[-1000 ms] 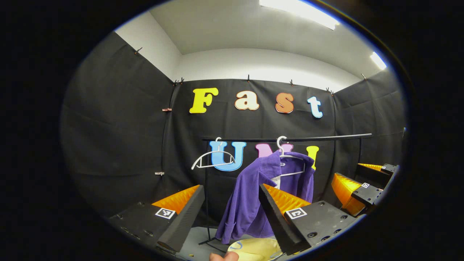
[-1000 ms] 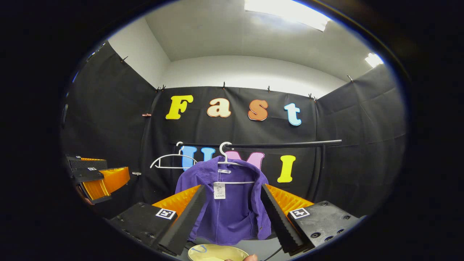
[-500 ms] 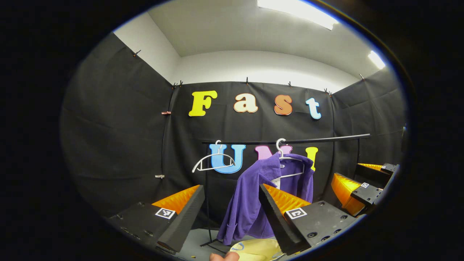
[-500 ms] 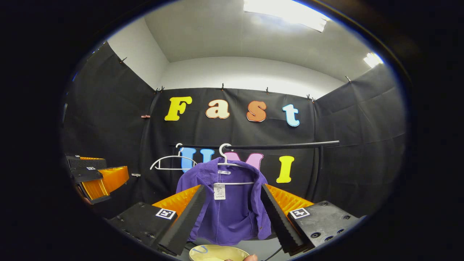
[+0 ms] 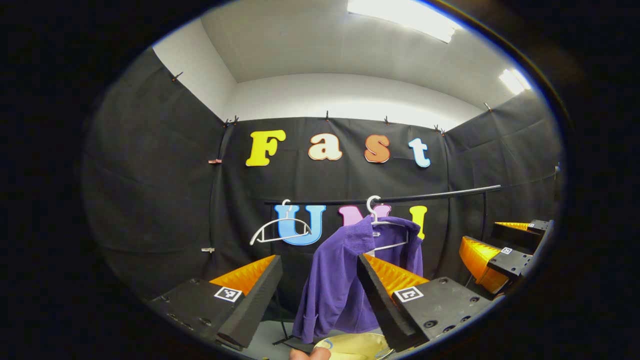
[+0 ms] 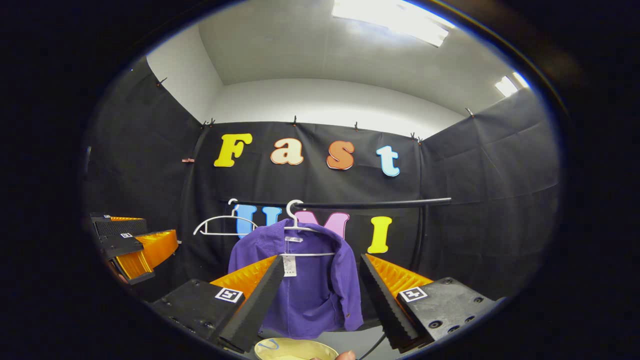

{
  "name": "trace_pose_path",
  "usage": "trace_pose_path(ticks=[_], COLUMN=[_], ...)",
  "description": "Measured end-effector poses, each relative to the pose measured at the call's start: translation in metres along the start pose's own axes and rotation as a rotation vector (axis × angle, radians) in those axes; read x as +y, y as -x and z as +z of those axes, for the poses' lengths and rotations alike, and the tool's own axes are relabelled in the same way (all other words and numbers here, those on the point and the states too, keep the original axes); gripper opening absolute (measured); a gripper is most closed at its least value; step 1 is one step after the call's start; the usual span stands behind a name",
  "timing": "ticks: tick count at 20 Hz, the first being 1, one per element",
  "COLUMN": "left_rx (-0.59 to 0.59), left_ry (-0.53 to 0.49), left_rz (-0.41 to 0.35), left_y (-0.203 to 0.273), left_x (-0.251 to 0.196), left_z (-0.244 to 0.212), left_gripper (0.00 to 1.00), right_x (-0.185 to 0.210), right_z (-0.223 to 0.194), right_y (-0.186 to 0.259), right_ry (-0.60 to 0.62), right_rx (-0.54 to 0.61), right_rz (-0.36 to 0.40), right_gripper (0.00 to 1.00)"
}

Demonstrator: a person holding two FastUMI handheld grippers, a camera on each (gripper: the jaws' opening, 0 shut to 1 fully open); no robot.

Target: Grasp the clothes on the hanger with both hands and then place them into the laundry hamper below.

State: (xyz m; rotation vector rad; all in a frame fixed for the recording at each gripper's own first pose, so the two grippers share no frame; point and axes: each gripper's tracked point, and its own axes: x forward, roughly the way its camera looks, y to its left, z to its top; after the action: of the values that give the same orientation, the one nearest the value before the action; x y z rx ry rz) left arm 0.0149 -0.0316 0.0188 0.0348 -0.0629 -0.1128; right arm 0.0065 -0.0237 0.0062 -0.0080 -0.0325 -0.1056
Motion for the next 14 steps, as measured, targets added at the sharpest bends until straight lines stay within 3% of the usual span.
trace_pose_path(ticks=[6, 14], left_rx=[0.033, 0.06], left_ry=[-0.022, -0.036], left_rz=[-0.068, 0.001], left_y=[-0.056, -0.179], left_x=[-0.05, -0.092], left_z=[-0.027, -0.086], left_gripper=[0.94, 0.92], right_x=[-0.04, -0.066], right_z=[-0.003, -0.048], right_y=[-0.044, -0.111], right_ry=[0.005, -0.011], right_rx=[-0.03, 0.02], right_rz=[-0.044, 0.0], right_gripper=[0.97, 0.96])
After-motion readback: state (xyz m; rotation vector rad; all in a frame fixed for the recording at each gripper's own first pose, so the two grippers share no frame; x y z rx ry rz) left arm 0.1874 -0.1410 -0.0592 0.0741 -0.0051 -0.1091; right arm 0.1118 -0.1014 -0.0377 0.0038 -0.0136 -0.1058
